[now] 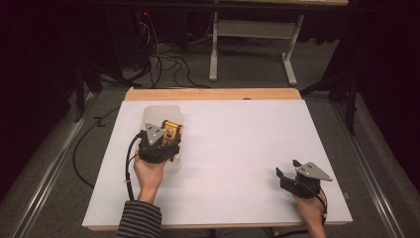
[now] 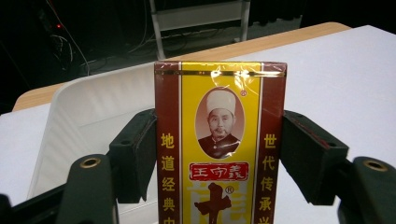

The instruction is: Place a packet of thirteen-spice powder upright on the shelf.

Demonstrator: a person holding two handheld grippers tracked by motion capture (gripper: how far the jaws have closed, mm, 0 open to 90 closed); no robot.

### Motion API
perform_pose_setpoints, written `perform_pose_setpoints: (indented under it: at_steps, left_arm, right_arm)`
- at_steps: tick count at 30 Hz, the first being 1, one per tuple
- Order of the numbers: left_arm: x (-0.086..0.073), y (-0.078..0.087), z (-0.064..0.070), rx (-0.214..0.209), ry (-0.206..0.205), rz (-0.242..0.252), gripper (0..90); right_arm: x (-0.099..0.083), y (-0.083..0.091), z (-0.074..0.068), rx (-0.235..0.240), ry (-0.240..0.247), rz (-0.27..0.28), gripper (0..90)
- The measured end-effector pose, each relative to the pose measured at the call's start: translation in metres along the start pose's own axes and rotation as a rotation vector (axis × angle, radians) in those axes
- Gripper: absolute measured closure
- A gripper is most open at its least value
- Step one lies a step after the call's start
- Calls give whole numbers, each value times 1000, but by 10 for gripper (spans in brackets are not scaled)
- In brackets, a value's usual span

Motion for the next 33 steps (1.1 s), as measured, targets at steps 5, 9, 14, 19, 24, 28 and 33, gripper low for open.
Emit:
perform_pose_setpoints:
  at_steps: [5, 9, 14, 19, 24, 28, 33]
  left_arm:
    - [-3, 1, -3, 4, 7, -3, 325]
    - [-5, 0, -5, 8, 11, -6, 326]
    - [-8, 1, -8, 15, 14, -9, 325]
    - [-10, 0, -10, 17, 18, -15, 326]
    - [-14, -1, -12, 20, 23, -19, 325]
    - [-18, -1, -14, 23, 26, -25, 325]
    - [-22, -1, -15, 21, 30, -33, 325]
  right_arm:
    - [0, 0, 0, -1, 1, -1, 308]
    - [0, 0, 0, -3, 4, -1, 308]
    - [0, 0, 0, -5, 9, -2, 308]
    - [0, 0, 0, -4, 9, -1, 308]
    - [0, 0, 0, -5, 5, -4, 308]
    - [0, 0, 0, -5, 8, -5, 308]
    - [0, 0, 0, -5, 5, -5, 308]
Point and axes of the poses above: each handheld gripper's, and its own axes: y roughly backward along the jaws, x roughly out of its top, z roughly to its right, the point moved 6 cm from there along -y, roughly forward along the jaws, and after that the axes turned 13 degrees about -z, right-handed, at the moved point
